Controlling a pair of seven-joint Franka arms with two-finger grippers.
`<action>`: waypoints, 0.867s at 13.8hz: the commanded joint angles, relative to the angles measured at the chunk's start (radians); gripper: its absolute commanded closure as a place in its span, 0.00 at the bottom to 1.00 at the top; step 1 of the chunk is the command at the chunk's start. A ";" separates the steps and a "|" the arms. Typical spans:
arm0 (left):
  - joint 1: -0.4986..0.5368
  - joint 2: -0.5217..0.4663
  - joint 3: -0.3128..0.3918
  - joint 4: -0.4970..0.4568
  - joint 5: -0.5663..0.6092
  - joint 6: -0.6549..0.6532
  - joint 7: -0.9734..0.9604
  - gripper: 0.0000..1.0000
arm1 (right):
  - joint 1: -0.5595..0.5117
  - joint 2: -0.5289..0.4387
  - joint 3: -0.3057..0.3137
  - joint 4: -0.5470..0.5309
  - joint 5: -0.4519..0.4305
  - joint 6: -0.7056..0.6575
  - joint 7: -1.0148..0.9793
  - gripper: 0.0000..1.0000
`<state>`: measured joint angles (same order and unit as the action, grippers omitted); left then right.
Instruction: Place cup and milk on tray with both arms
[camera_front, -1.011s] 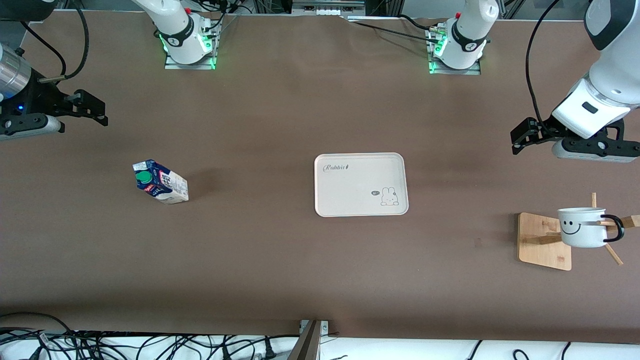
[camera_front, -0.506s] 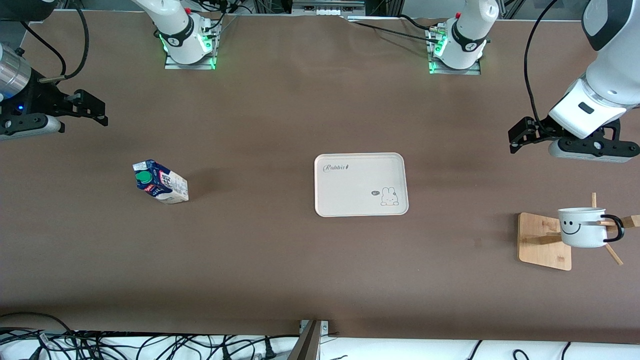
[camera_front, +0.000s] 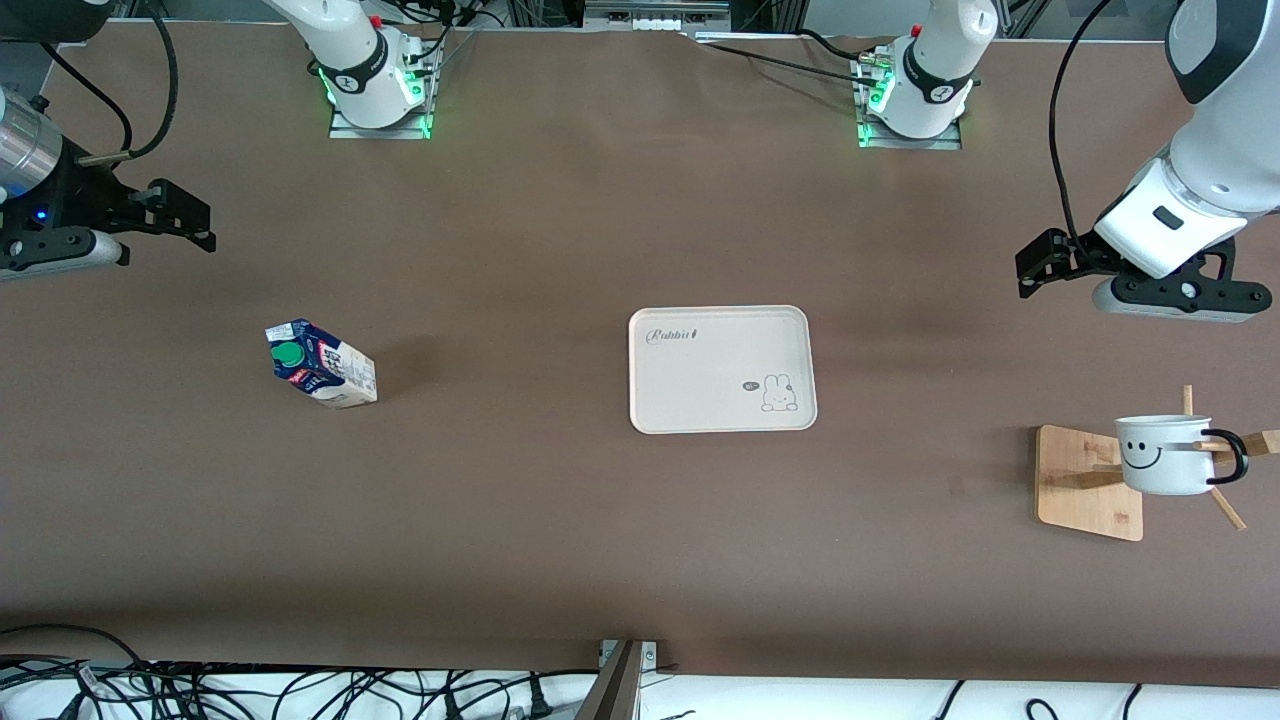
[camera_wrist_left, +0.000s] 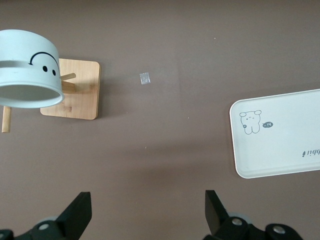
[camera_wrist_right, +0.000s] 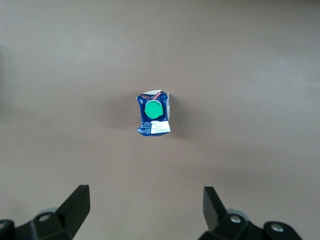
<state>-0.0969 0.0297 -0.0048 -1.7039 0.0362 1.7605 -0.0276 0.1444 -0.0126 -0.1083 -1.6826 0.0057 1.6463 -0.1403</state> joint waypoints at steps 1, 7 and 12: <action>0.009 0.056 0.006 0.079 -0.001 -0.026 0.011 0.00 | -0.014 0.010 0.004 0.023 0.020 -0.010 -0.007 0.00; 0.026 0.171 0.006 0.177 0.010 -0.024 0.015 0.00 | -0.014 0.010 0.004 0.023 0.020 -0.007 -0.007 0.00; 0.083 0.246 0.006 0.228 0.005 0.020 -0.049 0.00 | -0.014 0.010 0.004 0.023 0.020 -0.007 -0.007 0.00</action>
<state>-0.0222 0.2446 0.0055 -1.5164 0.0371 1.7683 -0.0350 0.1436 -0.0125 -0.1089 -1.6819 0.0057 1.6464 -0.1403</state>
